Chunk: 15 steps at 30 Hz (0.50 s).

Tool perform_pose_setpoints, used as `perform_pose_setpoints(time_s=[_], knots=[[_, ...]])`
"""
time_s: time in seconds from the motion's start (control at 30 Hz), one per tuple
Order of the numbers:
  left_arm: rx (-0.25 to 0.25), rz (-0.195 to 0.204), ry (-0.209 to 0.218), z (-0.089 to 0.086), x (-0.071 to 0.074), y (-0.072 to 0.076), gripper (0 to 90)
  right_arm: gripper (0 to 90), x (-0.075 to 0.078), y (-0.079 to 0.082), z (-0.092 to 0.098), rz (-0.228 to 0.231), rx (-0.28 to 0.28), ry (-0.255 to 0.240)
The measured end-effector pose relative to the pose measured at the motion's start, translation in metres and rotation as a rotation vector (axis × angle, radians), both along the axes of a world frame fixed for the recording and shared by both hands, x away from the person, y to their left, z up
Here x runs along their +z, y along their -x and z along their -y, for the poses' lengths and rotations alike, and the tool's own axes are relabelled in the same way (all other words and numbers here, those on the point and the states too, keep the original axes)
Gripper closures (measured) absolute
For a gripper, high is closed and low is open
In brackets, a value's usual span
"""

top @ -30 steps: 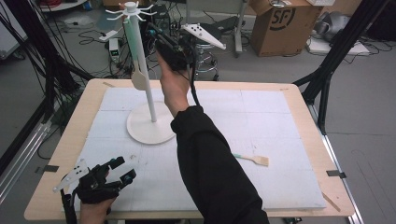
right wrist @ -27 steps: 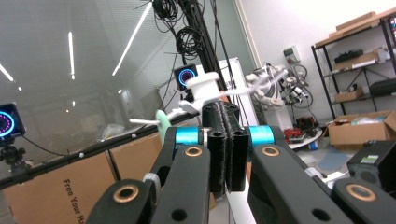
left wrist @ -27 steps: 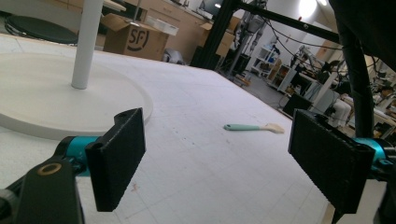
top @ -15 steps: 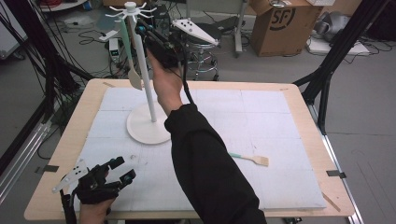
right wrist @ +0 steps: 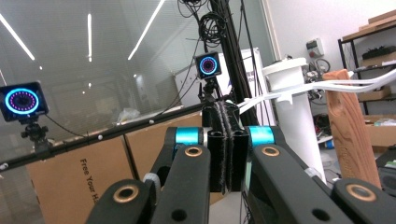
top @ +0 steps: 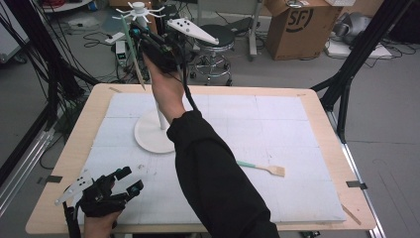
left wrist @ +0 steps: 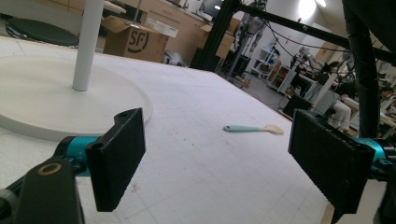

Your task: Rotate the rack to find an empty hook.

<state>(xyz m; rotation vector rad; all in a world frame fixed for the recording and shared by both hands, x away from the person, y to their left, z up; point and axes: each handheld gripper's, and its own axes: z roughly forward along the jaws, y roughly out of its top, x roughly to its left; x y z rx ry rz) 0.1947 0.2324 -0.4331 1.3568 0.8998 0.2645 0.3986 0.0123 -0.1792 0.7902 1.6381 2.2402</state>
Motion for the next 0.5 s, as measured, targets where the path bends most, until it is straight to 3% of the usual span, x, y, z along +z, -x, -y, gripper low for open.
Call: perform_pose_setpoints(time_s=[0.33, 0.43, 0.5], knots=[[-0.002, 0.006, -0.015, 0.004, 0.001, 0.002, 19.4, 84.6, -0.010, 0.012, 0.020, -0.013, -0.035, 0.023], [-0.004, 0.008, -0.019, 0.005, 0.002, 0.003, 19.4, 75.5, -0.016, 0.015, 0.030, -0.017, -0.035, 0.032], [-0.003, 0.009, -0.027, 0.005, 0.002, 0.003, 19.4, 63.2, -0.018, 0.017, 0.037, -0.014, -0.036, 0.048]])
